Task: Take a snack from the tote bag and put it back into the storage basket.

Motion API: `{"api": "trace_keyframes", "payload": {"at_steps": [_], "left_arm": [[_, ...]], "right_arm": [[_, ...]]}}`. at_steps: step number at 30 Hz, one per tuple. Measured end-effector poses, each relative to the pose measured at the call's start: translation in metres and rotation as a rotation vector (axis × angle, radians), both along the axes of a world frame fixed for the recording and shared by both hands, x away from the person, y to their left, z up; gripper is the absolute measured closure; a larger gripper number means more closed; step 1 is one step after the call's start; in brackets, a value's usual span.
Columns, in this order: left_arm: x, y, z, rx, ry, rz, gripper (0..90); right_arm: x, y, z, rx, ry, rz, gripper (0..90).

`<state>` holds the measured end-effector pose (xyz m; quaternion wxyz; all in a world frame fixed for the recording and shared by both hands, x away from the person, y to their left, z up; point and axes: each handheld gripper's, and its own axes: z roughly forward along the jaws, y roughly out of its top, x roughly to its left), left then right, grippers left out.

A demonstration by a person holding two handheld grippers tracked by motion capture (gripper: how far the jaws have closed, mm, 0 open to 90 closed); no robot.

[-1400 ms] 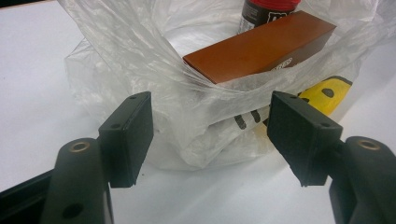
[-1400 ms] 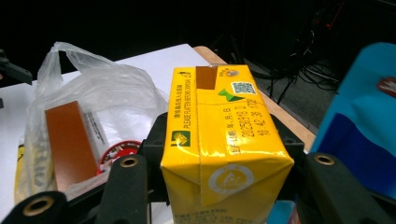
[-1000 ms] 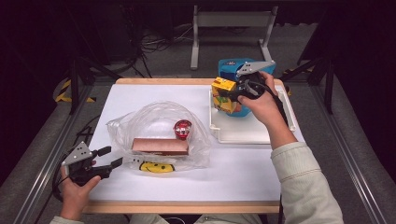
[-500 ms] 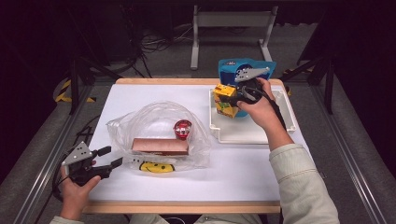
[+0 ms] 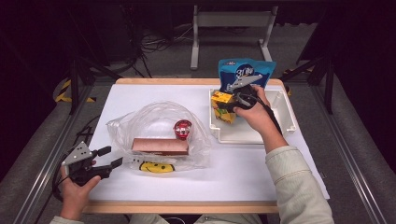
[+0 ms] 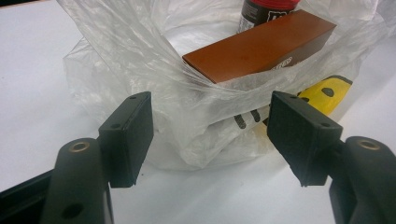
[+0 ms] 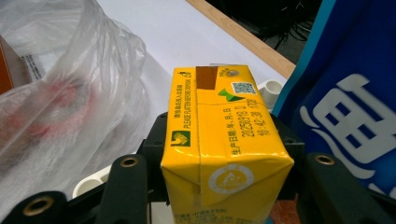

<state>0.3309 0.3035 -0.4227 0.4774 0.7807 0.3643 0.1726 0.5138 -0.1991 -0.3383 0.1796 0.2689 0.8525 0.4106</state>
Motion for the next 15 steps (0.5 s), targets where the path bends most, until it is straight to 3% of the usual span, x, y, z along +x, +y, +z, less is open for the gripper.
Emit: {"api": "trace_keyframes", "payload": {"at_steps": [15], "left_arm": [[0.000,0.000,0.000,0.000,0.000,-0.003,32.2]], "right_arm": [[0.005,0.004,-0.027,-0.040,0.024,-0.009,53.4]]}}
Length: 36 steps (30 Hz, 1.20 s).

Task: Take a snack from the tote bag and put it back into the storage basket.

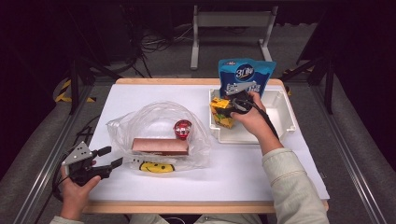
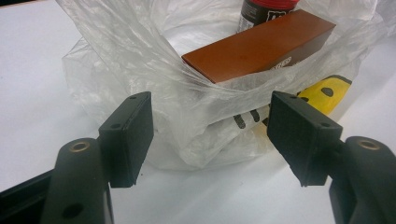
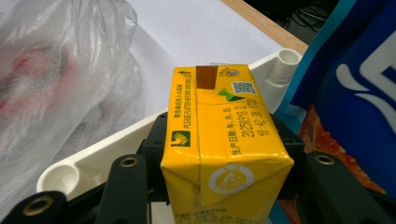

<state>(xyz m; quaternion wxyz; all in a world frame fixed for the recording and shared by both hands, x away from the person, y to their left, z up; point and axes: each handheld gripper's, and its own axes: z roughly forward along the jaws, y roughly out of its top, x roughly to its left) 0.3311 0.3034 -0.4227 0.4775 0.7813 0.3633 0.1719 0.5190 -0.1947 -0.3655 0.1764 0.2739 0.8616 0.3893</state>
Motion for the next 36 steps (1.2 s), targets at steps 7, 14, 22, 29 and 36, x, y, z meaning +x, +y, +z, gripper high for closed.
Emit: {"api": "trace_keyframes", "payload": {"at_steps": [7,14,22,29,36], "left_arm": [[0.000,0.000,0.000,0.000,-0.001,-0.002,32.2],[0.000,-0.001,0.000,0.000,0.000,-0.003,32.2],[0.001,-0.001,0.000,-0.001,0.002,-0.004,32.2],[0.001,-0.001,-0.001,-0.003,0.005,-0.002,32.2],[0.001,-0.001,-0.001,-0.002,0.010,-0.004,32.2]], "right_arm": [[0.001,-0.001,-0.006,0.011,-0.003,-0.008,53.4],[0.000,-0.004,-0.008,0.023,-0.010,-0.008,53.1],[-0.001,-0.007,-0.010,0.014,-0.019,-0.003,52.9],[-0.002,-0.008,-0.013,-0.029,-0.011,-0.001,50.4],[-0.006,-0.008,-0.007,0.006,-0.036,-0.004,42.0]]}}
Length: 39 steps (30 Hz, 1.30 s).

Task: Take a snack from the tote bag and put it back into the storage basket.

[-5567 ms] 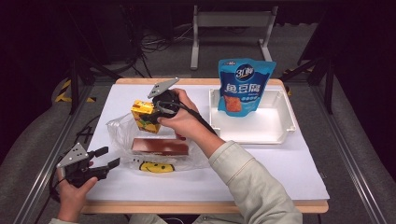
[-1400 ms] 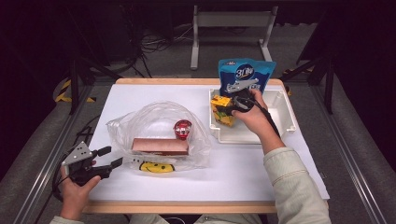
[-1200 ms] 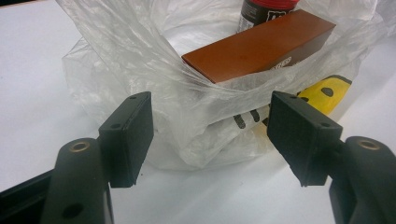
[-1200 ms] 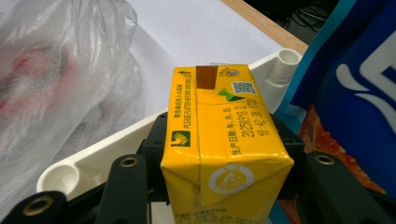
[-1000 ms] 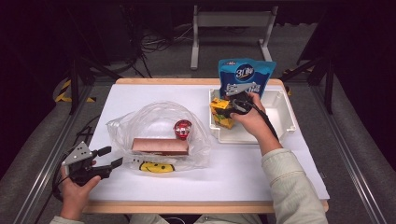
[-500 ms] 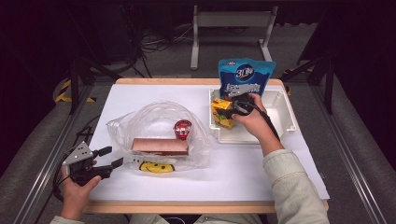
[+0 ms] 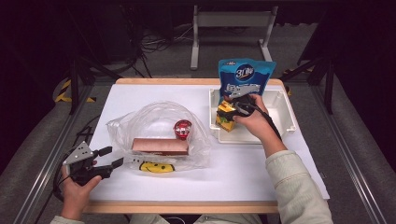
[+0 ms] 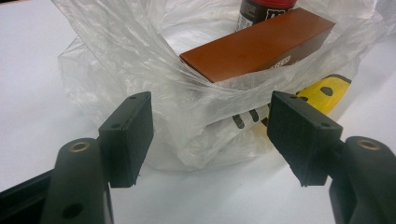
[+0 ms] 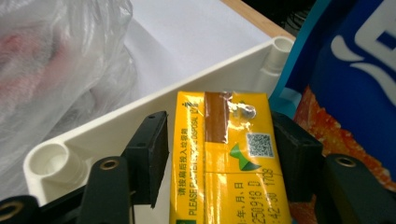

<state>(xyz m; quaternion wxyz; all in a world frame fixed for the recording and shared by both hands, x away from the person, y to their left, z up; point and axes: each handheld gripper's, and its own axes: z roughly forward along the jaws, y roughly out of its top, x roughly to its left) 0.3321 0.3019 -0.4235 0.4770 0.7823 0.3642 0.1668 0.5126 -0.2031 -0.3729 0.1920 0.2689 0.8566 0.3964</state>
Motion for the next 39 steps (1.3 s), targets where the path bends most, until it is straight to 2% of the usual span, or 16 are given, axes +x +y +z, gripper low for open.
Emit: {"api": "trace_keyframes", "payload": {"at_steps": [4,8,10,12,14,18,19,20,21,22,23,25,30,33,39], "left_arm": [[0.000,0.000,0.000,0.000,0.000,0.000,32.2],[0.000,0.000,0.000,-0.001,-0.003,0.001,32.2],[0.000,0.000,0.000,-0.002,-0.004,0.002,32.2],[0.000,0.000,0.000,-0.002,-0.004,0.002,32.1],[0.000,0.000,0.000,0.000,-0.005,0.001,32.1],[0.000,0.000,0.000,0.000,-0.008,0.001,32.2],[0.000,0.000,0.000,0.000,-0.008,0.001,32.2],[0.000,0.000,0.000,-0.001,-0.007,0.001,32.2],[0.000,0.000,0.000,0.001,-0.006,0.001,32.1],[0.000,0.000,0.000,0.000,-0.001,0.001,32.1],[0.000,0.000,0.000,0.000,-0.001,0.001,32.2],[0.000,-0.001,0.000,0.003,-0.006,-0.002,32.2],[0.001,-0.001,0.000,0.006,-0.006,-0.003,32.2],[0.001,-0.002,0.000,0.006,-0.004,-0.005,32.2],[0.001,-0.001,0.000,0.007,-0.006,-0.003,32.2]], "right_arm": [[-0.006,0.001,0.010,0.019,-0.038,0.007,39.0],[-0.014,0.001,0.025,0.034,-0.099,0.012,38.5],[-0.016,0.000,0.027,0.035,-0.110,0.014,38.5],[-0.023,0.001,0.034,0.043,-0.132,0.025,41.5],[-0.029,0.001,0.037,0.044,-0.133,0.040,46.2],[-0.040,-0.003,0.042,0.039,-0.104,0.048,55.3],[-0.040,-0.003,0.042,0.039,-0.104,0.048,55.3],[-0.043,-0.005,0.043,0.027,-0.099,0.046,59.2],[-0.049,-0.009,0.044,0.013,-0.077,0.026,70.8],[-0.051,-0.011,0.044,0.002,-0.069,0.019,75.3],[-0.051,-0.011,0.044,0.002,-0.069,0.019,75.3],[-0.055,-0.015,0.042,-0.027,-0.035,0.008,83.4],[-0.061,-0.022,0.031,-0.033,0.031,-0.007,90.0],[-0.062,-0.021,0.022,-0.039,0.057,0.000,90.0],[-0.059,-0.018,0.007,-0.080,0.098,0.003,90.0]]}}
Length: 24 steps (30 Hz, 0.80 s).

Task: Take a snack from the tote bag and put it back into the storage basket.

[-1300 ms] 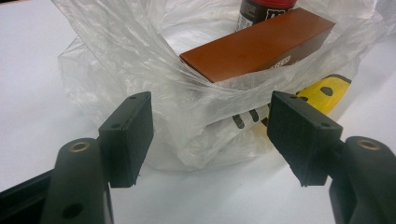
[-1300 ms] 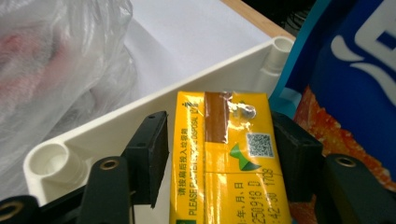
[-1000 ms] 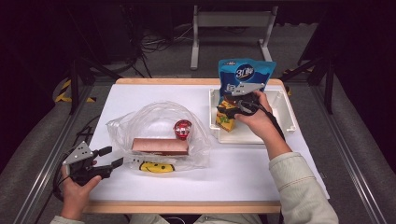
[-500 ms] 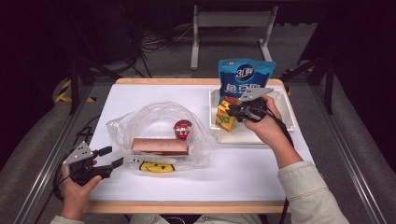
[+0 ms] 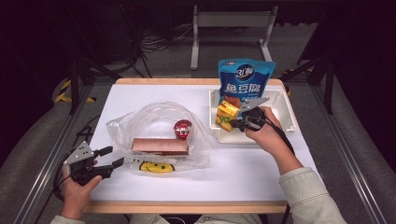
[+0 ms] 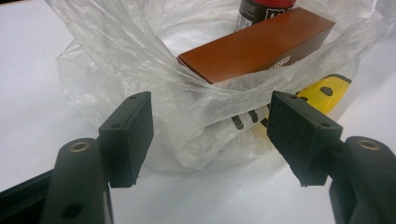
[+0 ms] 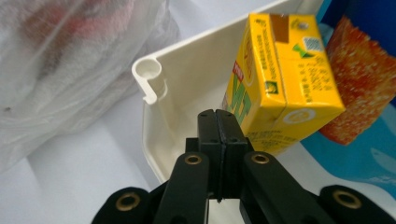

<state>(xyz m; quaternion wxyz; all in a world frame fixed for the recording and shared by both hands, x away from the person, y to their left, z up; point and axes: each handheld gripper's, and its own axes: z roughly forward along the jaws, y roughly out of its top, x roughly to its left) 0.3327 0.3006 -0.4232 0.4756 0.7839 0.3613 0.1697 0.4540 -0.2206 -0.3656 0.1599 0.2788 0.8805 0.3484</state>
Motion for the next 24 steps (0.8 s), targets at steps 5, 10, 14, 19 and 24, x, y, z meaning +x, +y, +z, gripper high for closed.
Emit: {"api": "trace_keyframes", "payload": {"at_steps": [5,10,14,19,24], "left_arm": [[0.000,0.000,0.000,0.001,0.000,-0.001,32.2],[0.000,0.000,0.000,-0.001,-0.002,0.001,32.2],[0.000,0.000,0.000,0.001,0.000,-0.001,32.2],[0.000,0.000,0.000,0.002,0.000,-0.002,32.2],[0.000,0.000,0.000,0.002,0.000,-0.002,32.2]], "right_arm": [[0.004,0.003,-0.011,-0.034,0.039,-0.008,90.0],[0.007,0.003,-0.020,-0.044,0.062,-0.022,90.0],[0.011,0.001,-0.027,-0.052,0.064,-0.041,90.0],[0.016,-0.003,-0.033,-0.055,0.081,-0.061,90.0],[0.020,-0.004,-0.037,-0.073,0.076,-0.077,90.0]]}}
